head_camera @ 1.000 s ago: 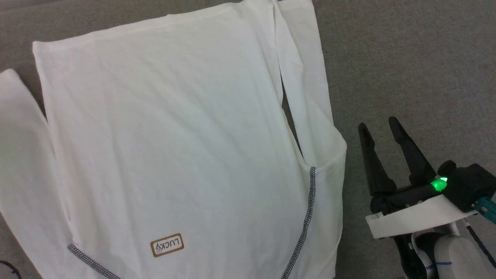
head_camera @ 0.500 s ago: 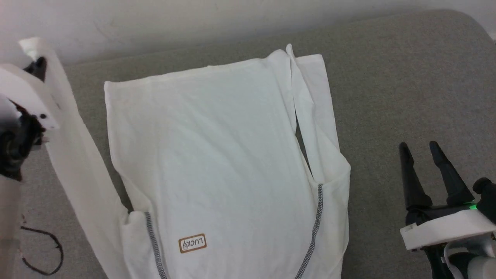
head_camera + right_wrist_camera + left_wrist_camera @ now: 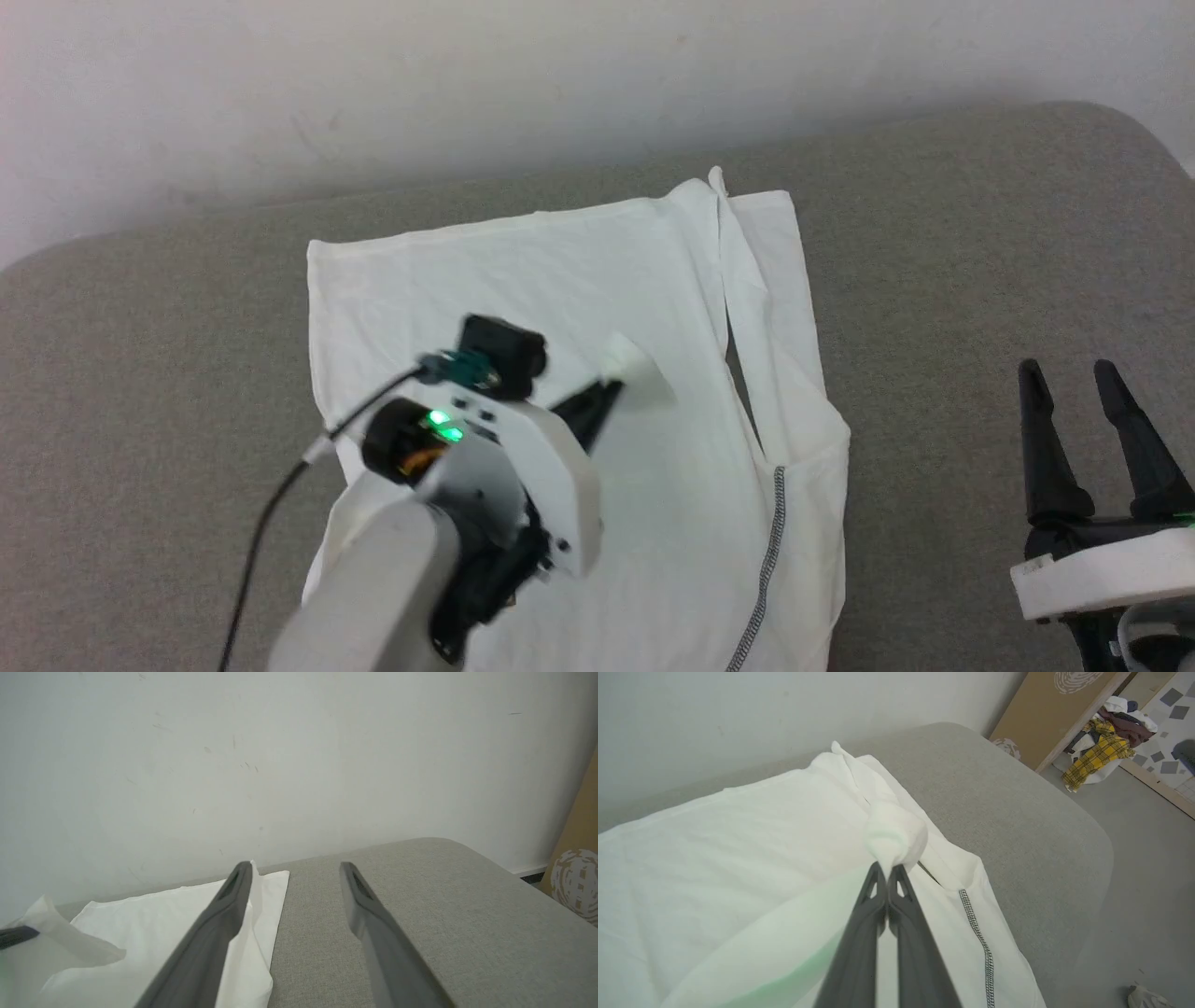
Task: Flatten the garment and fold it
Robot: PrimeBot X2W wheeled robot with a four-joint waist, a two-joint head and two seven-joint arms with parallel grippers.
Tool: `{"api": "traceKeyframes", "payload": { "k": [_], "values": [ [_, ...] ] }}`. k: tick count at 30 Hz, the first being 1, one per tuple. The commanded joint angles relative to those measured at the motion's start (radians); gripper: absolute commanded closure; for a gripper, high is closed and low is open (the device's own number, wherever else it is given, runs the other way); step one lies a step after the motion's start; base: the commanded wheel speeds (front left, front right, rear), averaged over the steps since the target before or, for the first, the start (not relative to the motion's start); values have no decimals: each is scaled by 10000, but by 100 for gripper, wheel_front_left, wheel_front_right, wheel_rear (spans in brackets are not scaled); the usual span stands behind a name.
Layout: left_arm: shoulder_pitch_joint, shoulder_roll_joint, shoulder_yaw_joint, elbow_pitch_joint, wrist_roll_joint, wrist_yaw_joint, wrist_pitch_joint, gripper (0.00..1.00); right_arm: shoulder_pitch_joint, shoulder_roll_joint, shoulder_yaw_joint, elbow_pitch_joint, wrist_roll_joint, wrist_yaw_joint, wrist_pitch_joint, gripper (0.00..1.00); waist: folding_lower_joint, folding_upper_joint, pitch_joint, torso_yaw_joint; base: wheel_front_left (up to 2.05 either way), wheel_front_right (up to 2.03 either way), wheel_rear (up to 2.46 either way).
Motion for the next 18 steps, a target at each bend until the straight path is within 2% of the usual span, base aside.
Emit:
{"api": "traceKeyframes", "payload": {
  "k": [1,4,7,14,15,16,18],
  "values": [
    [317,-308,-352,161,93,-35,-109,100,84,26,-27,-62,72,-7,2,0,0,-1,145,-228,0,0,0],
    [806,-1171,-1232,858,122,-96,-284,100,50,26,27,-84,146,-7,-11,0,0,-1,324,-498,0,0,0],
    [949,-1741,-1841,1980,347,-149,-678,100,19,26,138,-63,162,-7,6,0,0,-1,492,-728,0,0,0],
    [1088,-2276,-2657,4131,266,-219,-1280,100,-18,26,204,-17,139,-7,55,0,0,-1,666,-960,0,0,0],
    [1099,-2298,-2743,4273,192,-293,-1293,67,5,26,178,-19,132,-7,70,0,0,-1,671,-925,0,0,0],
    [1098,-2312,-2850,4370,170,-374,-1320,1,31,26,180,-9,136,-7,95,0,0,-1,665,-880,0,0,0],
    [1118,-2331,-2998,4438,110,-538,-1468,0,70,26,220,16,124,-7,130,0,0,-1,614,-757,0,0,0]
  ]
}}
